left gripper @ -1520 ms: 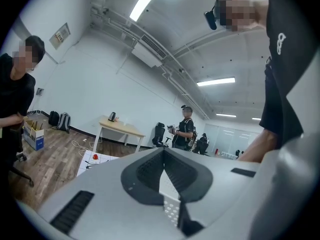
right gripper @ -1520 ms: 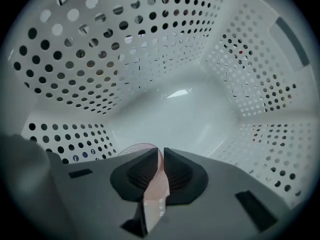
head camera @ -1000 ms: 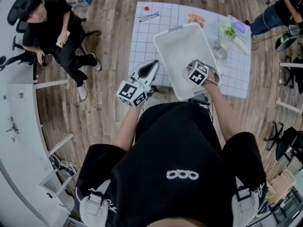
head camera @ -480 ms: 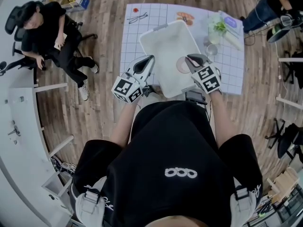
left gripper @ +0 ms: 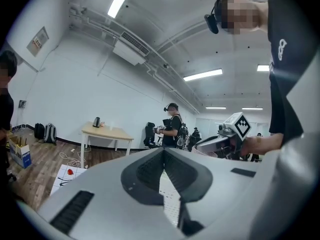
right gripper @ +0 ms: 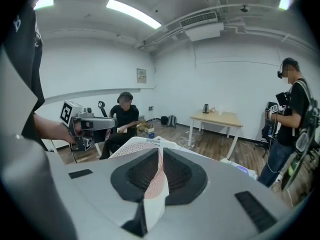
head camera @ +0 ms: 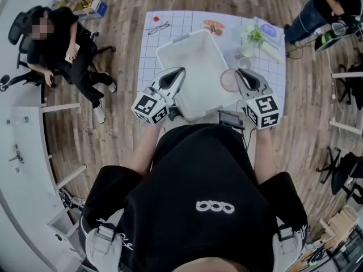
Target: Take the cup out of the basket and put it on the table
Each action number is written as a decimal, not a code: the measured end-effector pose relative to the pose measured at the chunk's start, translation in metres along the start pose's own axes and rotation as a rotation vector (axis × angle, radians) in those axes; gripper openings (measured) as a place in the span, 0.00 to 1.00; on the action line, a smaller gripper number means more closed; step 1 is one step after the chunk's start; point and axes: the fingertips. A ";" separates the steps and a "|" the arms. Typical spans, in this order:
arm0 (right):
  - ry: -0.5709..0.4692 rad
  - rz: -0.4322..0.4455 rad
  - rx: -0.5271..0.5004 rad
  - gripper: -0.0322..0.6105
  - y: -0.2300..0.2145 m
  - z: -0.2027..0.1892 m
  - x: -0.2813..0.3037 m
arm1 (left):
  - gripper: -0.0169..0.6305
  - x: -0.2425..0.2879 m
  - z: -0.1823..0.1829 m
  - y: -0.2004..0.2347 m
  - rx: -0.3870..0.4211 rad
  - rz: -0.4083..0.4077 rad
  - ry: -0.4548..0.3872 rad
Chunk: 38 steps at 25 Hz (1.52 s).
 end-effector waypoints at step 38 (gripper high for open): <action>0.008 -0.419 0.311 0.12 -0.082 -0.107 -0.164 | 0.04 0.105 -0.007 -0.116 0.058 -0.345 0.077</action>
Point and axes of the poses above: the fingertips, and each gripper's own axes: x forward along the fingers, y to its left, z out of its top, and after that the axes turned 3 degrees about z, right-handed
